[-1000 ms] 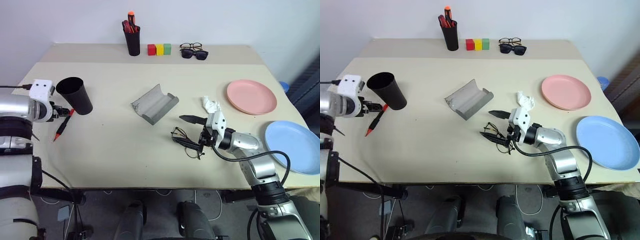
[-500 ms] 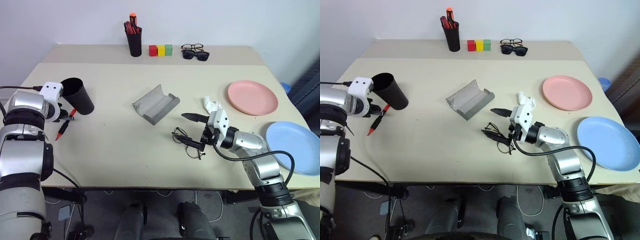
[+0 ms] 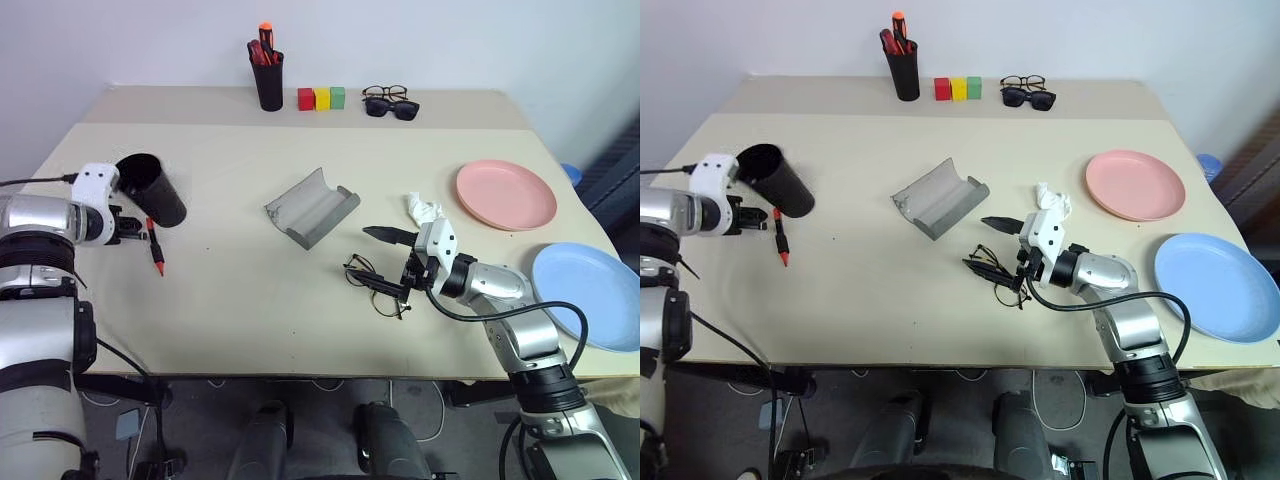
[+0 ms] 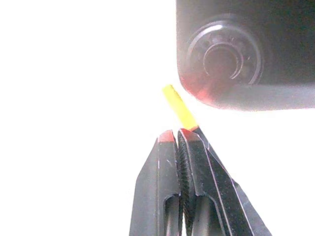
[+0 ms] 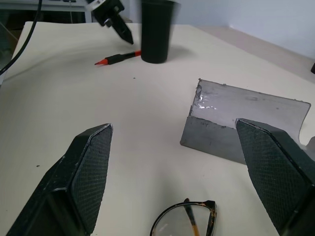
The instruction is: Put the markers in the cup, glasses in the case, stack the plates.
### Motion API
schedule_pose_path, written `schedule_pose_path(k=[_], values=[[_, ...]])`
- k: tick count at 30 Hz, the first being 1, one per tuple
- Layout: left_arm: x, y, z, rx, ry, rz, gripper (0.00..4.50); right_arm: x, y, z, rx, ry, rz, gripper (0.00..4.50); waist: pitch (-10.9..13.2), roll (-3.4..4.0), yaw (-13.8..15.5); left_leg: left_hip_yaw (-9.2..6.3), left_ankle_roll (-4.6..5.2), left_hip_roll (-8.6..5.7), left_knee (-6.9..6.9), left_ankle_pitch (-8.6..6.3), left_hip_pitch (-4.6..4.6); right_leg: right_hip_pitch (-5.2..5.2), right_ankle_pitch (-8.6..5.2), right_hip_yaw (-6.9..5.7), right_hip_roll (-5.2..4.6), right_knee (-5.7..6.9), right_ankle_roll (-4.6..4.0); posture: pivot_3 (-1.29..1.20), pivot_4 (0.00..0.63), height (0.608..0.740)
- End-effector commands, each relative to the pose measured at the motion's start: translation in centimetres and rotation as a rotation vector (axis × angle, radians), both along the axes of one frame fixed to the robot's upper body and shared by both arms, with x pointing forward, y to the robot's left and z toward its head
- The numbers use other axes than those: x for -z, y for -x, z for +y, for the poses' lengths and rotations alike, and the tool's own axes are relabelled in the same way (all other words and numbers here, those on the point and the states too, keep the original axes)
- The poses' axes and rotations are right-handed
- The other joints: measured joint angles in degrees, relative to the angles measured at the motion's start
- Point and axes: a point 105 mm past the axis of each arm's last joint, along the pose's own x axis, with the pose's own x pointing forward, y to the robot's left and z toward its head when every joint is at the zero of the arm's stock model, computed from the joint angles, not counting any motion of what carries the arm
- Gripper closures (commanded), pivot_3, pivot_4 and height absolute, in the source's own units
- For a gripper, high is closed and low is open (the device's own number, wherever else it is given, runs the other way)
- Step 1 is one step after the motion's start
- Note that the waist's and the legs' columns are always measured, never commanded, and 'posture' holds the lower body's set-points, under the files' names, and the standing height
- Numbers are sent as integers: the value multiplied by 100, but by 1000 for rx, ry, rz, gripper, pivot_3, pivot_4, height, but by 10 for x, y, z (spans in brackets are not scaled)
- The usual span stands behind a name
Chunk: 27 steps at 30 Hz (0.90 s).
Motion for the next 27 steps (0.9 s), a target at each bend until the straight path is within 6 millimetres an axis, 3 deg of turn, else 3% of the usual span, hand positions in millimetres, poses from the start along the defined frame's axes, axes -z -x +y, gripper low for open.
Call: schedule_pose_path(k=[1, 11, 14, 21, 27], values=[[-22, -1, 3, -6, 11, -69, 4457, -10, 0, 3, -18, -10, -51, 423, 0, 0, -1, 0, 0, 0, 0, 0, 0, 0, 0, 0, 0, 0, 0, 0, 150, 740], [-28, 3, -9, 42, 25, -61, 4457, -7, -2, -5, -1, -5, -60, 423, 0, 1, -9, 0, 0, 0, 0, 0, 0, 0, 0, 0, 1, 0, 0, 0, 150, 740], [-25, 12, 2, -13, -13, -60, 3620, -4, 0, -7, 7, -6, -58, 423, 1, 1, -29, 0, 0, 1, -1, 0, 2, 0, 2, 1, 1, 2, -4, 0, 150, 740], [-15, 39, 9, -162, 71, -72, 55, 3, 3, -9, 20, -7, -47, 423, 1, 2, -30, -5, 0, 5, -1, 0, 2, -2, 13, 1, 5, 4, -21, 0, 150, 740], [-6, 53, -2, -273, 159, -86, 55, 3, 1, -9, 11, -5, -44, 423, 0, 1, 16, -6, -1, 4, 2, 0, 5, 5, 13, 1, 4, 2, -22, 0, 150, 740]])
